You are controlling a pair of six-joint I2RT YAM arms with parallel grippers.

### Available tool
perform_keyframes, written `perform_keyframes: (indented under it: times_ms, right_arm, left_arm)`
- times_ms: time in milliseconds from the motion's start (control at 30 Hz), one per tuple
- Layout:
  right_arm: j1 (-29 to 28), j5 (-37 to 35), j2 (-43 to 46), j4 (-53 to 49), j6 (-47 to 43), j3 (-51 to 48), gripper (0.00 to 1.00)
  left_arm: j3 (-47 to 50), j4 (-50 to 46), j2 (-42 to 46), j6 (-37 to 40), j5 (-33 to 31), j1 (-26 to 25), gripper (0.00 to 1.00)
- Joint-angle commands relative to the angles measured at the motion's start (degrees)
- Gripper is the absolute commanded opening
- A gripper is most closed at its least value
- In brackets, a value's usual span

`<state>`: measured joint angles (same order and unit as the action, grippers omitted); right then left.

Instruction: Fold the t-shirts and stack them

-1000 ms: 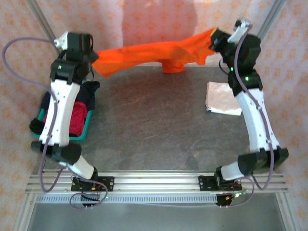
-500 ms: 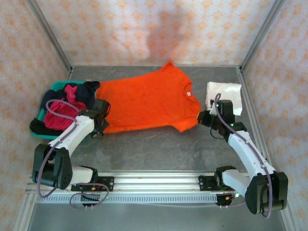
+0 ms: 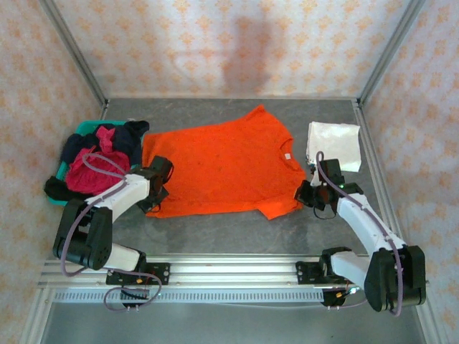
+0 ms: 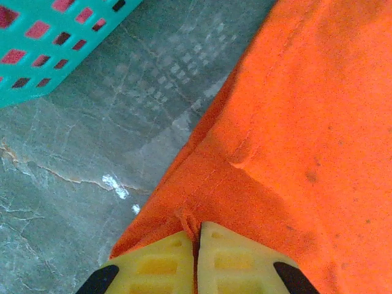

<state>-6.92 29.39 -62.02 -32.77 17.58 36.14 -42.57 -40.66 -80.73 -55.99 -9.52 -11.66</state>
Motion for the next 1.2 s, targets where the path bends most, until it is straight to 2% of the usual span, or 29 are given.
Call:
perform_keyframes:
  times_ms: [0, 167, 233, 267, 333, 433, 500, 533, 633, 700, 733, 800, 867, 1000, 1167]
  right_arm:
    - [0.3, -1.4, 2.4, -5.2, 0.9, -0.1, 0.00]
    - [0.3, 1.5, 3.1, -13.0, 5.5, 1.1, 0.00]
    - [0.3, 1.7, 3.1, -16.4, 7.0, 1.6, 0.00]
    - [0.3, 2.2, 3.1, -17.0, 7.1, 1.5, 0.04]
    - [0.3, 2.8, 3.7, -18.2, 6.9, 1.5, 0.29]
    - [0.3, 0.6, 5.9, -17.7, 7.1, 3.1, 0.55]
    - [0.3, -1.9, 6.7, -15.8, 6.6, 4.7, 0.64]
    - [0.3, -2.3, 6.2, -13.8, 5.5, 5.4, 0.68]
    - [-0.9, -3.1, 1.8, -6.2, 1.2, 7.9, 0.70]
    - [-2.7, -5.8, -2.1, -0.4, -0.9, 9.2, 0.70]
    - [-3.3, -6.8, -3.8, 1.8, -1.6, 9.7, 0.70]
    - [-4.7, -9.9, -9.4, 7.8, -2.6, 11.5, 0.70]
    - [-5.7, -11.8, -15.1, 12.6, -3.0, 13.6, 0.68]
    - [-6.2, -12.4, -26.6, 19.4, -1.1, 18.1, 0.59]
    - [-6.2, -11.0, -36.6, 22.5, 0.8, 22.0, 0.44]
  left_arm:
    - [2.3, -2.5, 4.3, -2.5, -3.8, -0.7, 0.06]
    - [3.8, -6.0, 7.5, -3.3, -5.2, -0.6, 0.06]
    - [4.4, -6.8, 8.4, -3.8, -6.0, -0.7, 0.10]
    - [4.7, -7.0, 8.7, -4.1, -6.2, -0.7, 0.17]
    - [5.0, -7.6, 9.9, -4.9, -6.5, -0.7, 0.38]
    - [4.6, -10.4, 14.0, -6.5, -9.2, -0.6, 0.69]
    - [2.9, -13.7, 17.3, -7.1, -13.6, -1.1, 0.85]
    - [1.9, -14.7, 18.6, -7.0, -15.5, -1.4, 0.90]
    - [-0.7, -10.5, 19.7, -2.3, -17.0, -3.3, 0.98]
    - [-2.5, -5.5, 16.6, 1.4, -14.5, -3.9, 0.98]
    - [-3.7, -3.4, 14.2, 2.8, -13.1, -4.1, 0.95]
    - [-7.7, -0.2, 7.6, 4.5, -11.3, -4.5, 0.80]
    - [-12.3, 0.8, 0.4, 5.1, -11.3, -4.5, 0.74]
    - [-21.3, 0.1, -11.9, 6.3, -14.2, -4.5, 0.57]
    - [-31.1, -2.7, -25.4, 7.9, -11.5, -3.9, 0.50]
